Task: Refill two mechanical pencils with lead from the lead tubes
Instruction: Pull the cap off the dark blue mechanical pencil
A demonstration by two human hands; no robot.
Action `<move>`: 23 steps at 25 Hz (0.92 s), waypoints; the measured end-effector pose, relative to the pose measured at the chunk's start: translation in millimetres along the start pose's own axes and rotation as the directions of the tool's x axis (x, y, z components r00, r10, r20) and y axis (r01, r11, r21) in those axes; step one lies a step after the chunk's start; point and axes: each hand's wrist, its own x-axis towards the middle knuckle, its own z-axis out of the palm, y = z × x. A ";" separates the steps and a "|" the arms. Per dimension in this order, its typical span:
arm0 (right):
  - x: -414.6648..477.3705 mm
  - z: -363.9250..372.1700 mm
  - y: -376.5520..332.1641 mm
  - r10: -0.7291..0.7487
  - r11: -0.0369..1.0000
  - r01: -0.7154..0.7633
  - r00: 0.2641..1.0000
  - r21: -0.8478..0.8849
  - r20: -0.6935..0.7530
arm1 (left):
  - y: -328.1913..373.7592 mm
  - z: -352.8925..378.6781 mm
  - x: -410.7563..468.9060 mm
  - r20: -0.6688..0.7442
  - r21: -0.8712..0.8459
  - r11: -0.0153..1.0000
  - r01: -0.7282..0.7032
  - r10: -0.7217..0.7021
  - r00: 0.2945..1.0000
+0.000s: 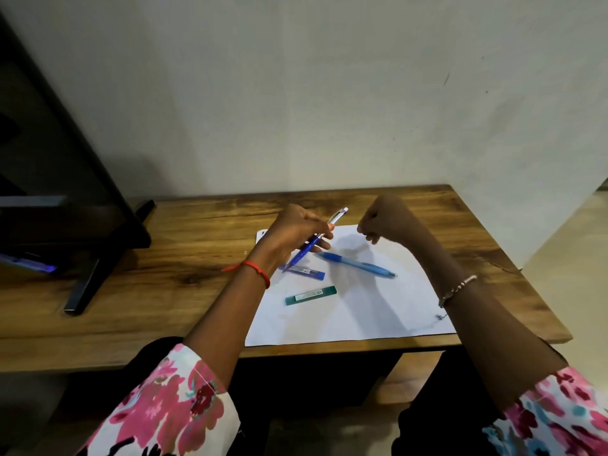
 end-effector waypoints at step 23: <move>2.7 5.6 6.3 -0.081 0.970 0.106 0.990 -0.217 0.118 | -29.9 16.7 41.7 -0.117 0.528 0.818 -0.228 0.336 0.935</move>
